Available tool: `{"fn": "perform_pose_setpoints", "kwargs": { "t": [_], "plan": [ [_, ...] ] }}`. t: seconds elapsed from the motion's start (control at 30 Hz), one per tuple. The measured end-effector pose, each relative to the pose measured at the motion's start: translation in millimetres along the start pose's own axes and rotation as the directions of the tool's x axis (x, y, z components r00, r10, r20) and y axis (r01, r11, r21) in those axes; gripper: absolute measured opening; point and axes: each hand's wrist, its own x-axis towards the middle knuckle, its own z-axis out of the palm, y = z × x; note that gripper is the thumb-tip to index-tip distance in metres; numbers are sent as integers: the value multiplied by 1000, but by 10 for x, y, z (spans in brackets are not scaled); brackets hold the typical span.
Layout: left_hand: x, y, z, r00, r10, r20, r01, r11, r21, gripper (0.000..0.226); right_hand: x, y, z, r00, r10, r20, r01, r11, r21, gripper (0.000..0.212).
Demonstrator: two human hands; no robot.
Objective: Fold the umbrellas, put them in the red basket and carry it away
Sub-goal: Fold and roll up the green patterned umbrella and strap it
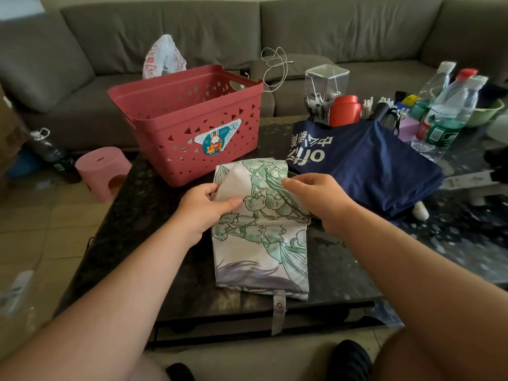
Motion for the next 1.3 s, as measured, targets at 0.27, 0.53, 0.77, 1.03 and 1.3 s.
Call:
{"fn": "perform_pose_setpoints", "kwargs": {
  "t": [0.27, 0.53, 0.77, 1.03, 1.3],
  "plan": [
    [-41, 171, -76, 998, 65, 20, -59, 977, -203, 25, 70, -56, -6, 986, 40, 160, -105, 899, 424, 62],
    [-210, 312, -113, 972, 234, 36, -213, 931, -295, 22, -116, -166, -86, 922, -372, 105, 346, 916, 204, 15],
    [-244, 383, -137, 980, 199, 5, -182, 907, -379, 20, -199, -246, -161, 841, -540, 43, 536, 841, 81, 11],
    [-236, 342, -185, 998, -58, -13, 44, 859, -510, 10, -169, -174, -152, 858, -513, -13, 510, 856, -84, 8],
    [-330, 385, -179, 994, 107, -18, -107, 947, -304, 31, -203, -238, -101, 852, -521, 53, 520, 853, 46, 65]
  ]
}}
